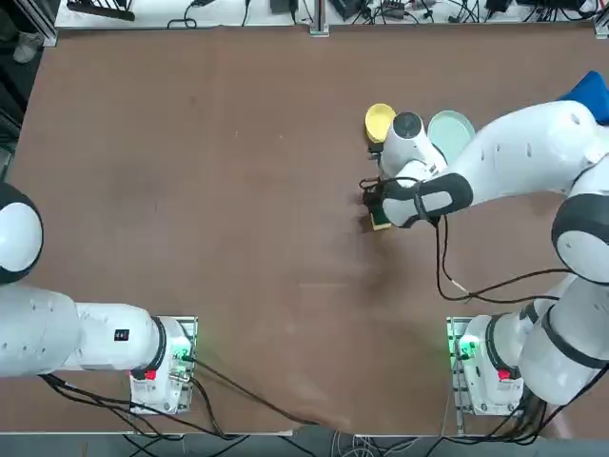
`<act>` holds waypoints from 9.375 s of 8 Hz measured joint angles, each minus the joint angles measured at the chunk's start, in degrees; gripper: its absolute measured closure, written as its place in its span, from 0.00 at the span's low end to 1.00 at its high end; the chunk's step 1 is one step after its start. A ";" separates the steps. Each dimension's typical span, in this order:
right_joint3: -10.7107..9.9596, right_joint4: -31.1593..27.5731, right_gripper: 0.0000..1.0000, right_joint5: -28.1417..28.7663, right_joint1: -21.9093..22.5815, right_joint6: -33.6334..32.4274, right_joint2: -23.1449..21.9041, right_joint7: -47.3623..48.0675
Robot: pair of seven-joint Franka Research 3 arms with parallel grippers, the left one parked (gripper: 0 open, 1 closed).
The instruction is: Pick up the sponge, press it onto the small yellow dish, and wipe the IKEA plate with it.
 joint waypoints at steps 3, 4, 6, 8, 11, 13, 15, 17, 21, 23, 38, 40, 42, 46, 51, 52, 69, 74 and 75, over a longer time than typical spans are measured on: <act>0.00 0.00 0.00 0.00 0.57 0.61 0.65 0.01; 0.00 0.00 0.00 0.00 0.59 0.89 0.84 0.01; -0.02 0.00 0.02 0.00 0.59 1.20 0.93 0.01; -0.07 0.00 0.12 0.00 0.59 1.31 0.93 0.01; -0.16 0.06 0.52 0.00 0.58 1.35 0.90 0.02; -0.26 0.35 0.73 0.00 0.57 1.40 0.63 0.03; -0.33 0.58 0.79 0.00 0.54 1.07 -0.01 0.03; -0.52 0.67 0.79 0.00 0.51 -0.70 -1.64 0.04; -3.04 7.42 0.79 0.00 -1.45 -14.28 -7.03 0.08; -3.27 15.54 0.79 -0.01 -4.37 -22.58 -6.56 -0.08; -2.62 62.27 0.79 9.58 -16.83 -46.49 27.89 -16.58; -2.61 62.67 0.78 9.99 -17.29 -46.57 29.36 -18.92; -2.62 62.77 0.79 10.09 -18.59 -46.77 30.09 -21.06; -2.29 62.88 0.79 10.14 -18.97 -46.80 31.56 -21.51; -1.86 63.04 0.79 11.19 -18.72 -46.72 32.53 -21.65; -1.86 63.18 0.79 11.20 -18.69 -46.72 32.86 -21.79; -1.79 63.67 0.79 11.31 -18.68 -45.84 34.03 -23.38; -1.79 63.72 0.79 11.31 -18.67 -45.79 34.06 -23.47; -1.79 63.99 0.79 11.31 -18.67 -45.80 34.06 -23.52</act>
